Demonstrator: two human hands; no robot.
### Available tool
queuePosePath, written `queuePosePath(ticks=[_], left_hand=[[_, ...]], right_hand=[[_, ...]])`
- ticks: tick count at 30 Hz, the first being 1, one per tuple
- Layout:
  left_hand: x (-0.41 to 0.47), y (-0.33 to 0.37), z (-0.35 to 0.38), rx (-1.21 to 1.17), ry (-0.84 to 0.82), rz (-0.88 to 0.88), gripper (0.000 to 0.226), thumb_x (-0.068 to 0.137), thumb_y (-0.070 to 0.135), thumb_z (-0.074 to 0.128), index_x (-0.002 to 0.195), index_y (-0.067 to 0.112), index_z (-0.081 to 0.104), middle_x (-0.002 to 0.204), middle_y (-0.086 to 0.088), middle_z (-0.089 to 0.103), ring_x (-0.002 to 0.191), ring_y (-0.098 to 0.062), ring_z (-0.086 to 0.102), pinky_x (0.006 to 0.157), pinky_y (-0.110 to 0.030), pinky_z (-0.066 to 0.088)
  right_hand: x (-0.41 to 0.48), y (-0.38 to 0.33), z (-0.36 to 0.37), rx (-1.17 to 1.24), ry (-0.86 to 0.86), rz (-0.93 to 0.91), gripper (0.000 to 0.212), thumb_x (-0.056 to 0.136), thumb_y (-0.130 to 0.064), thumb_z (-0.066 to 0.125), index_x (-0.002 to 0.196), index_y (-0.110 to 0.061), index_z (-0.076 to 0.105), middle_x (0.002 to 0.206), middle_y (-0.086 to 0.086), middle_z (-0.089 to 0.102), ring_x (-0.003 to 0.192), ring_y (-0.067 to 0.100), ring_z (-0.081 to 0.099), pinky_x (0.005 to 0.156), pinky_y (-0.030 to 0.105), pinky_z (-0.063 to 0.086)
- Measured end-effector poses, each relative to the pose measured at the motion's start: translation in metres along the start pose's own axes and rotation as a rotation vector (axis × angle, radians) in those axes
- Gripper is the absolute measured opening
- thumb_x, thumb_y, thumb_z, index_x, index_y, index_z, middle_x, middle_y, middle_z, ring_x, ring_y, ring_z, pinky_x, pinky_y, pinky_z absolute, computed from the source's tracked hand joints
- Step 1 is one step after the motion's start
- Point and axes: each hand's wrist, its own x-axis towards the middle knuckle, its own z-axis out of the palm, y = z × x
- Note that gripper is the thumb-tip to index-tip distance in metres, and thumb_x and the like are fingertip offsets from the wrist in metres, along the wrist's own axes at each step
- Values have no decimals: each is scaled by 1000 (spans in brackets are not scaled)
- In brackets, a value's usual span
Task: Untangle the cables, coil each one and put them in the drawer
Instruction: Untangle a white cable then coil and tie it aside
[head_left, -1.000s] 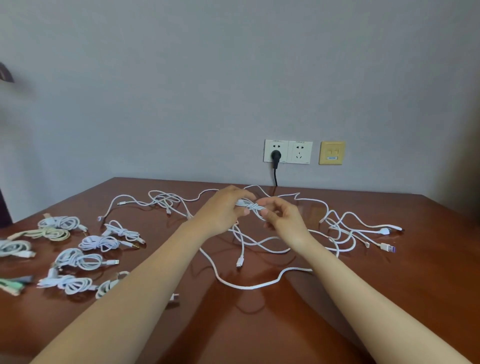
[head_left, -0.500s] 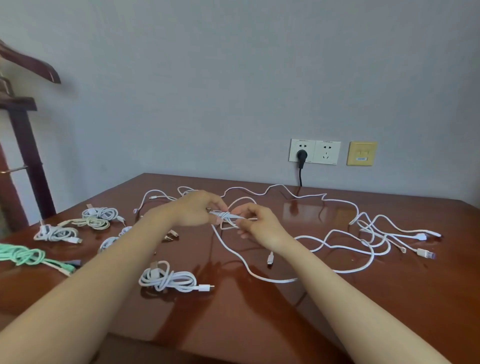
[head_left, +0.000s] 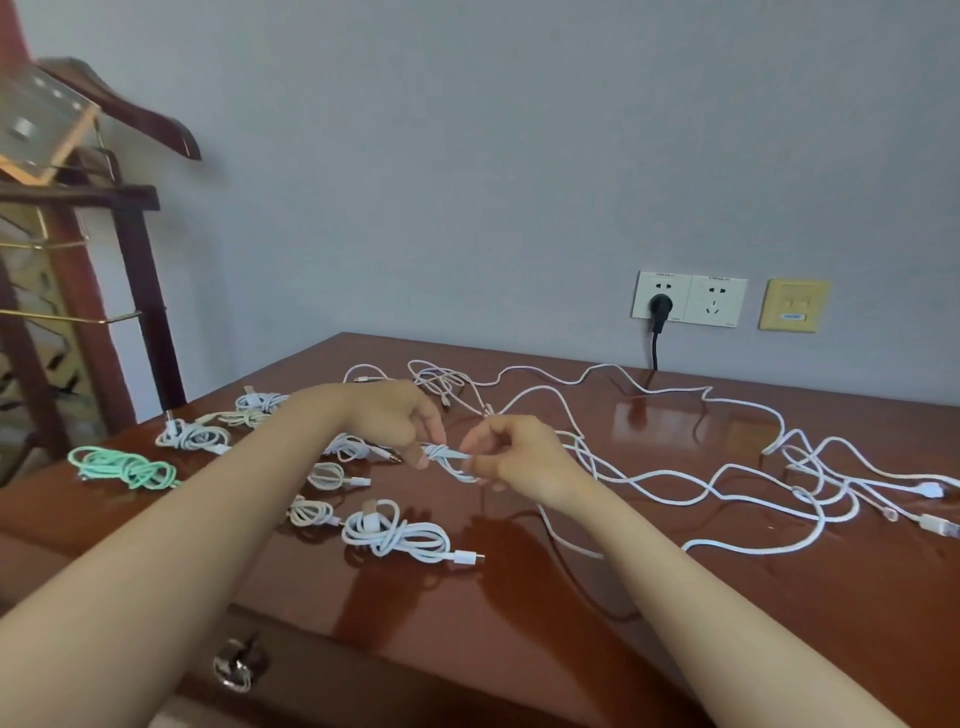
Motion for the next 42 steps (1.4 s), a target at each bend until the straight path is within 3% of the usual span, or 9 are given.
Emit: queuePosePath(ticks=[7, 14, 17, 21, 25, 28, 33, 38, 42], left_hand=[[7, -11, 21, 177, -101, -118, 36, 76, 13, 75, 109, 21, 63, 113, -5, 64, 102, -25, 64, 84, -29, 48], [7, 0, 17, 75, -103, -59, 45, 76, 22, 75, 116, 31, 57, 125, 2, 51, 110, -21, 57, 91, -32, 48], [11, 17, 17, 28, 17, 58, 28, 83, 23, 68, 110, 26, 61, 116, 3, 59, 96, -14, 58, 69, -16, 45], [17, 41, 19, 20, 181, 154, 19, 87, 11, 54, 90, 26, 65, 92, 4, 65, 89, -12, 59, 82, -23, 45], [25, 56, 25, -36, 200, 192, 22, 85, 7, 51, 87, 24, 65, 77, 10, 64, 66, -1, 56, 74, -21, 45], [27, 66, 32, -85, 192, 208, 27, 85, 0, 47, 90, 18, 67, 79, 5, 67, 55, 6, 55, 72, -20, 47], [36, 74, 44, -87, 211, 183, 23, 86, 3, 50, 94, 15, 68, 87, 0, 66, 69, -7, 57, 76, -21, 45], [53, 70, 53, 62, 351, 61, 29, 87, 15, 54, 115, 18, 57, 117, -5, 56, 109, -25, 54, 93, -32, 43], [60, 70, 61, -38, 394, 65, 38, 81, -5, 45, 110, 14, 62, 113, -7, 58, 105, -23, 55, 82, -25, 43]], right_hand=[[-5, 7, 11, -312, -61, -91, 11, 82, -9, 61, 81, -19, 67, 76, -3, 63, 69, 7, 54, 61, 8, 38], [-9, 3, -23, -4, 63, 62, 27, 86, 2, 47, 72, -17, 60, 65, 2, 63, 51, 12, 56, 49, 19, 48], [-11, 12, -41, -37, 97, 116, 27, 88, -1, 47, 72, -18, 61, 65, -1, 63, 49, 9, 55, 47, 17, 47], [-17, 30, -59, -239, 95, 210, 26, 86, -5, 49, 70, -22, 60, 68, -4, 57, 58, 6, 49, 52, 14, 39], [-27, 44, -65, -489, 86, 341, 13, 81, -20, 64, 86, -16, 53, 87, 1, 54, 82, 20, 54, 69, 26, 41], [-28, 51, -67, -450, 179, 382, 12, 79, -9, 59, 84, -14, 50, 80, 7, 61, 63, 24, 58, 56, 27, 48], [-30, 55, -82, -287, 253, 461, 20, 76, -1, 63, 90, -12, 53, 76, 5, 58, 48, 17, 57, 44, 23, 51], [-38, 65, -95, -387, 251, 422, 21, 79, -3, 55, 96, -15, 52, 97, 10, 58, 69, 32, 68, 63, 36, 58], [-43, 70, -100, -391, 230, 394, 16, 84, -18, 57, 100, -17, 56, 90, 7, 62, 82, 28, 67, 78, 42, 55]])
